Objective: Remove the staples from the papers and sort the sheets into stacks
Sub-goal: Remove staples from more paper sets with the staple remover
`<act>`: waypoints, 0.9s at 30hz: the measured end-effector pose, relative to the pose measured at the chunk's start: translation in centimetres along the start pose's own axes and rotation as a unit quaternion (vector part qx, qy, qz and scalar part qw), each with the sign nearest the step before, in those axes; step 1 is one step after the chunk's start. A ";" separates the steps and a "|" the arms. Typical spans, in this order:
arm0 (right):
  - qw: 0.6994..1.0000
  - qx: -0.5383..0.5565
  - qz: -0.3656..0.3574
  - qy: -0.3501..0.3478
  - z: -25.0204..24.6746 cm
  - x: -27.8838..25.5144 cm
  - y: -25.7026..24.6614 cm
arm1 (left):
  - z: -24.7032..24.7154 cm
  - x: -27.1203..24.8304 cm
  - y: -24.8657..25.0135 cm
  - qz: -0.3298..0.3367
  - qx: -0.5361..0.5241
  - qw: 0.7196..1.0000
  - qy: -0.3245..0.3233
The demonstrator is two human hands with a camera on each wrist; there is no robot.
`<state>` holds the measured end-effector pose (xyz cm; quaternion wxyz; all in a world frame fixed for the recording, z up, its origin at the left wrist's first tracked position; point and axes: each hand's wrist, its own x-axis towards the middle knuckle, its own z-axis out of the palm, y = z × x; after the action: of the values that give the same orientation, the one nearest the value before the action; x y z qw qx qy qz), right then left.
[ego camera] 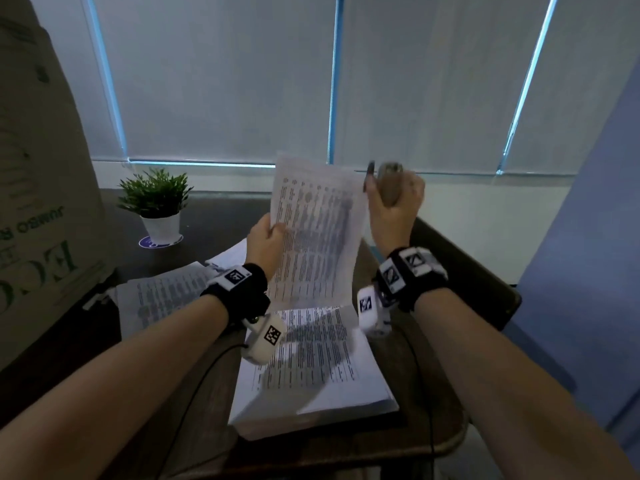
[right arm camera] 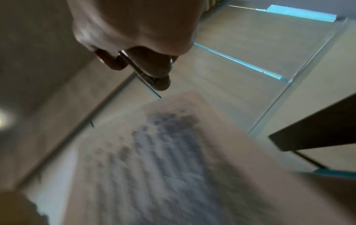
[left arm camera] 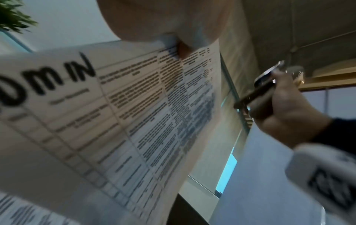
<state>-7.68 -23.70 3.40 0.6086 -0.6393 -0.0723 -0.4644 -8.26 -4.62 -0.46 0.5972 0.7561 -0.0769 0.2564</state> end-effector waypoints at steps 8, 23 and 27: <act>0.996 0.074 -0.010 -0.039 3.8 7.1 -7.7 | 2.7 -0.1 4.2 0.078 0.054 0.993 -0.065; 0.997 0.056 0.001 -0.047 5.0 7.1 -8.6 | 3.7 -1.2 5.7 0.117 0.069 0.985 -0.108; 0.997 0.061 0.004 -0.040 5.2 7.1 -8.4 | 3.7 -1.5 5.5 0.131 0.072 0.983 -0.105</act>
<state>-6.67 -20.58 15.11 0.6448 -0.6197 -0.1221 -0.4305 -10.77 -9.94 2.97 0.4906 0.8033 -0.2191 0.2568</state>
